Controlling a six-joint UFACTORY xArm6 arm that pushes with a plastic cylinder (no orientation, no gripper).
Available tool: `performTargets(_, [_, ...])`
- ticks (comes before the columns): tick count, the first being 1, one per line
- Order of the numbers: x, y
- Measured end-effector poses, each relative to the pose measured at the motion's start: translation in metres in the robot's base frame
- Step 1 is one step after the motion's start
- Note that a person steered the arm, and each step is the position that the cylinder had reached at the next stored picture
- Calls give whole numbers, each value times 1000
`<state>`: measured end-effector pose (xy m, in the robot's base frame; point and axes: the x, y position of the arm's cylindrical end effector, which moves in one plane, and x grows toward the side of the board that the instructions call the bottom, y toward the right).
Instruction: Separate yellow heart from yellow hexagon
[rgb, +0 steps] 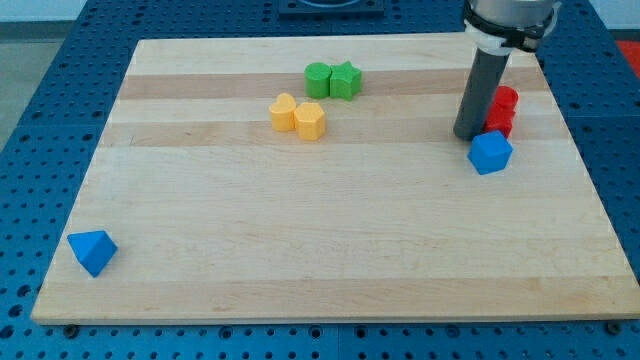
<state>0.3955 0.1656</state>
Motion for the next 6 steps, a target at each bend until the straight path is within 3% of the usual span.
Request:
performTargets(3, [-53,-109])
performTargets(6, [-52,-298])
